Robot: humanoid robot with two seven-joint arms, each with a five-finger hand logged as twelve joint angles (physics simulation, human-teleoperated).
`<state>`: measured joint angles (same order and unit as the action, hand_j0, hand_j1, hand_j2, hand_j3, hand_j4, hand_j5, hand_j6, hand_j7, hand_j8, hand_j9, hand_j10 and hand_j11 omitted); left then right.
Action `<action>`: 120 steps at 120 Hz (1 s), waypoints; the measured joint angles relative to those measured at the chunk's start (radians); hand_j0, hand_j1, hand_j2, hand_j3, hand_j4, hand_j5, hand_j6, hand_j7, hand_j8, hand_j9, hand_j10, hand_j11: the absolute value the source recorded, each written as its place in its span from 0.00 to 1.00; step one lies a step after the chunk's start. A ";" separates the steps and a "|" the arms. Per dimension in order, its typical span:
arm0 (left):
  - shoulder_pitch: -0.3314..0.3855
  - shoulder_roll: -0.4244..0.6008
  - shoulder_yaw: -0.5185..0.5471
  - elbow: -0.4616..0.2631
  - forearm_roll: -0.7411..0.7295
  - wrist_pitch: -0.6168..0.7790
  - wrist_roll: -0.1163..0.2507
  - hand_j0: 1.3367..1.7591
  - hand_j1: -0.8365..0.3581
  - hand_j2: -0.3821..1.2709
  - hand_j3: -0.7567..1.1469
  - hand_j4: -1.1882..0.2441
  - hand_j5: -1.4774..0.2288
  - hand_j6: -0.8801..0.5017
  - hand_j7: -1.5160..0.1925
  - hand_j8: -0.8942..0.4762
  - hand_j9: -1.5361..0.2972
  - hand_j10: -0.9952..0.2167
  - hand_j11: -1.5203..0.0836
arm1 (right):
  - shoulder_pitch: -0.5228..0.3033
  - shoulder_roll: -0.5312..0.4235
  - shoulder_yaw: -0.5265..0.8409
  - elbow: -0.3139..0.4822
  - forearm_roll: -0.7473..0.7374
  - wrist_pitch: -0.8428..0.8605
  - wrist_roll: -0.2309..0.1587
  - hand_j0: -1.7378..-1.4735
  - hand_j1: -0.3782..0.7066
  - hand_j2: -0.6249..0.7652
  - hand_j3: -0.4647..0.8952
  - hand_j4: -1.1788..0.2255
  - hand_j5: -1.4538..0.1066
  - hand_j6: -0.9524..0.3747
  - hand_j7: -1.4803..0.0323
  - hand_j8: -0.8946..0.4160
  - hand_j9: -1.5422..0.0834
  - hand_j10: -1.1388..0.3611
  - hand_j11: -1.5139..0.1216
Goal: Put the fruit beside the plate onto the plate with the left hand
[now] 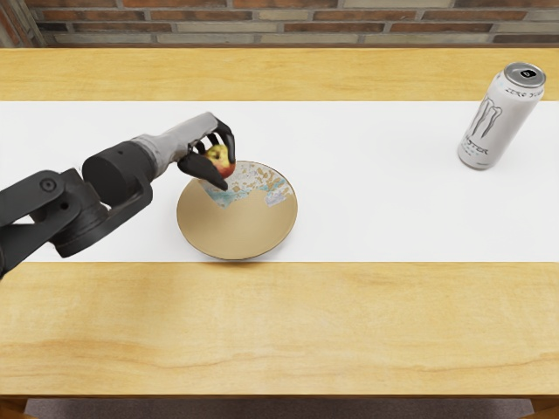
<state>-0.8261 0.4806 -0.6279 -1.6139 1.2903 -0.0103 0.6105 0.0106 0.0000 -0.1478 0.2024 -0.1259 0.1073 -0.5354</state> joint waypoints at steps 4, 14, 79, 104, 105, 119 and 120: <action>0.002 -0.006 0.001 0.001 0.001 0.000 0.000 0.73 0.40 0.47 0.40 0.26 0.14 0.44 0.19 0.47 0.17 0.31 0.20 | 0.000 0.000 0.000 0.000 0.000 0.000 0.000 0.30 0.03 0.45 0.34 0.84 0.93 0.72 0.98 0.68 0.95 0.76 0.93; 0.002 -0.035 0.004 0.007 0.003 -0.001 0.000 0.73 0.41 0.47 0.40 0.25 0.14 0.43 0.19 0.47 0.17 0.30 0.20 | 0.000 0.000 0.000 0.000 0.000 0.000 0.000 0.30 0.03 0.45 0.34 0.84 0.93 0.72 0.98 0.68 0.95 0.76 0.93; 0.002 -0.180 0.028 0.180 0.014 -0.002 0.000 0.73 0.38 0.52 0.40 0.28 0.19 0.42 0.24 0.45 0.22 0.31 0.25 | 0.000 0.000 -0.001 0.000 0.000 0.000 0.000 0.30 0.03 0.45 0.34 0.84 0.93 0.72 0.98 0.68 0.95 0.76 0.93; 0.000 -0.185 0.017 0.179 0.013 0.006 0.000 0.75 0.62 0.36 0.40 0.52 0.50 0.44 0.53 0.46 0.50 0.50 0.57 | 0.000 0.000 -0.001 0.000 0.000 0.000 0.000 0.30 0.03 0.45 0.34 0.84 0.93 0.72 0.98 0.68 0.95 0.76 0.93; -0.001 -0.185 0.017 0.179 0.013 0.006 0.000 0.75 0.62 0.35 0.40 0.53 0.51 0.44 0.54 0.46 0.51 0.51 0.57 | 0.000 0.000 -0.001 0.000 0.000 0.000 0.000 0.30 0.03 0.45 0.34 0.84 0.93 0.72 0.98 0.68 0.95 0.76 0.93; -0.001 -0.186 0.016 0.166 0.012 0.006 0.000 0.76 0.68 0.31 0.40 0.59 0.59 0.45 0.61 0.47 0.58 0.56 0.65 | 0.000 0.000 -0.001 0.000 0.000 0.000 0.000 0.30 0.03 0.45 0.34 0.84 0.93 0.72 0.98 0.68 0.95 0.76 0.93; 0.001 -0.187 0.016 0.162 0.011 0.006 0.000 0.76 0.68 0.31 0.40 0.59 0.59 0.45 0.62 0.47 0.58 0.56 0.66 | 0.001 0.000 -0.001 0.000 0.000 0.000 0.000 0.30 0.03 0.45 0.34 0.84 0.93 0.72 0.98 0.68 0.95 0.76 0.93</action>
<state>-0.8254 0.2938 -0.6119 -1.4516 1.3017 -0.0041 0.6108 0.0113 0.0000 -0.1484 0.2025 -0.1258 0.1074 -0.5352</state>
